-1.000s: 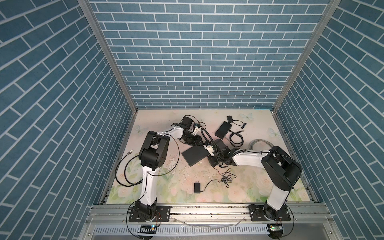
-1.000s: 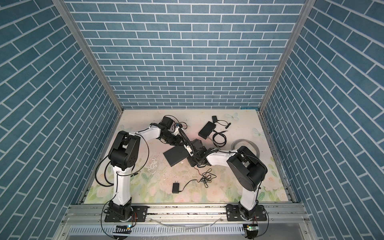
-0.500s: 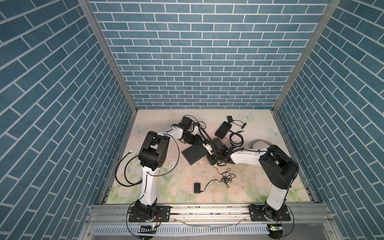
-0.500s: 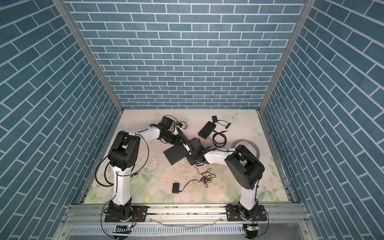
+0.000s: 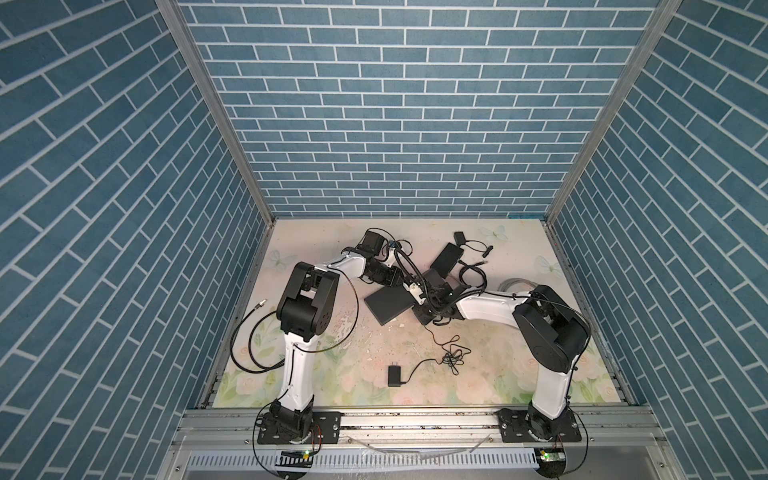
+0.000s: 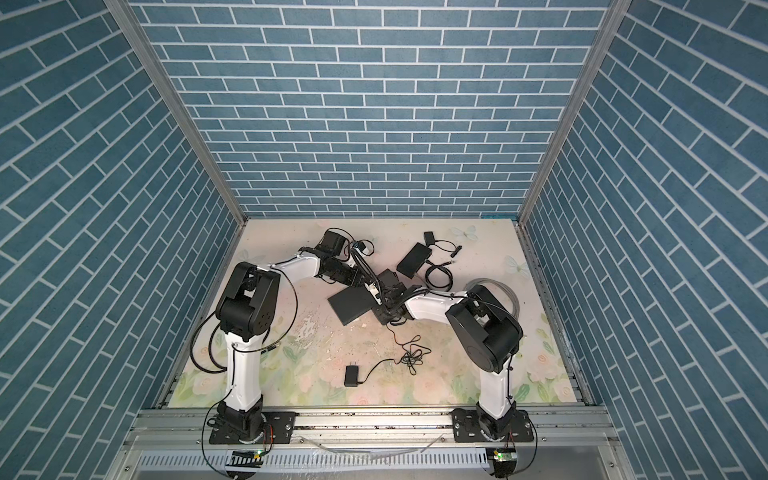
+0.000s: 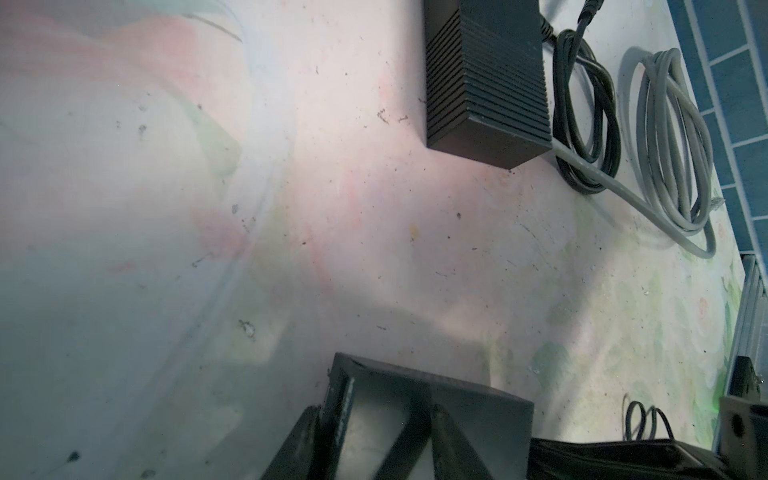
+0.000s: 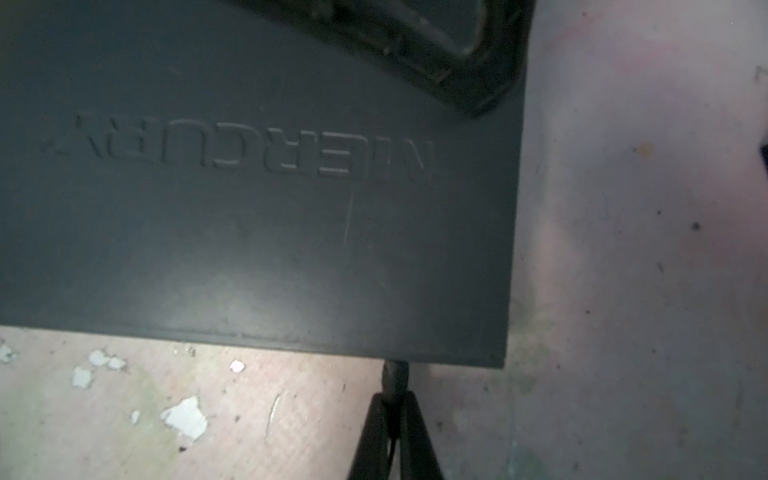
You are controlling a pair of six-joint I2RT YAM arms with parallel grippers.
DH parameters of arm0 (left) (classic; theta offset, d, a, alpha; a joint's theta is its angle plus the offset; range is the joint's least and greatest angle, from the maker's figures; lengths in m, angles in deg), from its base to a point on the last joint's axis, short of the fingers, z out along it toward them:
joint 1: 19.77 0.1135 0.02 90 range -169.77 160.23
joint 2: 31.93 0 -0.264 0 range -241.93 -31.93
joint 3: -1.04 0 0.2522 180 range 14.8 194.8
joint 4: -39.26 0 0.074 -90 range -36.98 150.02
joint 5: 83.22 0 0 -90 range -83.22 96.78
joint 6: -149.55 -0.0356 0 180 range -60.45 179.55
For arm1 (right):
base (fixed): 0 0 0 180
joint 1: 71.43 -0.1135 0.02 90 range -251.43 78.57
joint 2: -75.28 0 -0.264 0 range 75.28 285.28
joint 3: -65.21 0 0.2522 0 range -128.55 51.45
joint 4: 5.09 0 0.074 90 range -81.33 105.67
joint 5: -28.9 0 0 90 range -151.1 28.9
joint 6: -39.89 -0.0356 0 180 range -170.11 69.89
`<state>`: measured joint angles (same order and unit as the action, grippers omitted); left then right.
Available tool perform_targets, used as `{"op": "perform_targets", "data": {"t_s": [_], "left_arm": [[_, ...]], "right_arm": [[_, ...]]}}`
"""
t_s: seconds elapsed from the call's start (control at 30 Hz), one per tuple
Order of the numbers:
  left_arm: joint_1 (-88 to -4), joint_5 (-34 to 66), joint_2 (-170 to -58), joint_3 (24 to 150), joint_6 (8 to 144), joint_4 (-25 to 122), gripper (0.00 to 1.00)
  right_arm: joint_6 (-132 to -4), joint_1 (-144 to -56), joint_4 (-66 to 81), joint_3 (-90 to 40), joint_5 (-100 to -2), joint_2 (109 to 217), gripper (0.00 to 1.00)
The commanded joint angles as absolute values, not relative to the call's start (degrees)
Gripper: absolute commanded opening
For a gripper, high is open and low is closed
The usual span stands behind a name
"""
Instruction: Insert the plug into the switch port
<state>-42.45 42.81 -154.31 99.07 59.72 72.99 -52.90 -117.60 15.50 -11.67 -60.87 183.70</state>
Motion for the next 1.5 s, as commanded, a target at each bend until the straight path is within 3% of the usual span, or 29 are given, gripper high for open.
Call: {"op": "perform_targets", "data": {"t_s": [0.0, 0.33, 0.6, 0.87, 1.33, 1.47], "left_arm": [[-51.7, 61.9, -158.0, 95.2, 61.3, 90.2, 0.43], [-51.8, 62.5, -158.1, 93.6, 63.1, 88.7, 0.43], [-50.4, 60.1, -158.8, 93.5, 64.4, 87.9, 0.43], [-49.8, 59.8, -159.1, 95.5, 61.3, 90.9, 0.43], [-49.9, 59.2, -159.1, 96.2, 60.3, 92.1, 0.43], [-48.8, 55.0, -159.1, 95.8, 62.9, 91.5, 0.45]], "right_arm": [[-48.7, -117.1, -13.8, -17.5, -62.7, 188.1, 0.0], [-55.7, -116.2, -25.5, -17.5, -60.1, 189.4, 0.0], [-63.9, -116.0, -21.5, -16.4, -56.4, 185.9, 0.0], [-55.2, -114.6, -19.4, -10.7, -50.3, 184.9, 0.06], [-49.5, -111.5, -17.2, -14.4, -42.2, 186.0, 0.08], [-48.4, -111.5, -15.6, -14.4, -43.0, 184.8, 0.14]]}}
